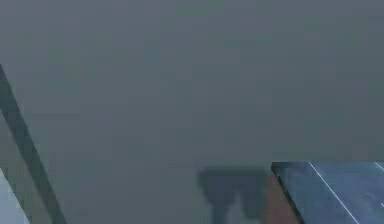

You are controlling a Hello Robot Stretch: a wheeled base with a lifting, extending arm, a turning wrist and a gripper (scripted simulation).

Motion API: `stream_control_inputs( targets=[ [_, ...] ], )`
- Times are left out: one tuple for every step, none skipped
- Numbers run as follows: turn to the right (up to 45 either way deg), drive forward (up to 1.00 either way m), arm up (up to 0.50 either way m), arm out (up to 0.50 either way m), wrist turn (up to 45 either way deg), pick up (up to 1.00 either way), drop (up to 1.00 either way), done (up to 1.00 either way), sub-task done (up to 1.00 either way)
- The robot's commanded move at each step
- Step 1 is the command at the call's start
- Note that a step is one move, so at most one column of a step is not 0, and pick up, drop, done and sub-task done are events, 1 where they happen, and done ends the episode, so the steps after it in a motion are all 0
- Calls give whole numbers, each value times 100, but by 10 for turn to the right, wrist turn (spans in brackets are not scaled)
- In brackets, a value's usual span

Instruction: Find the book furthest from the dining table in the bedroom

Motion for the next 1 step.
stream_control_inputs(
  targets=[
    [-450, 0, 0, 0, 0, 0, 0, 0, 0]
  ],
)
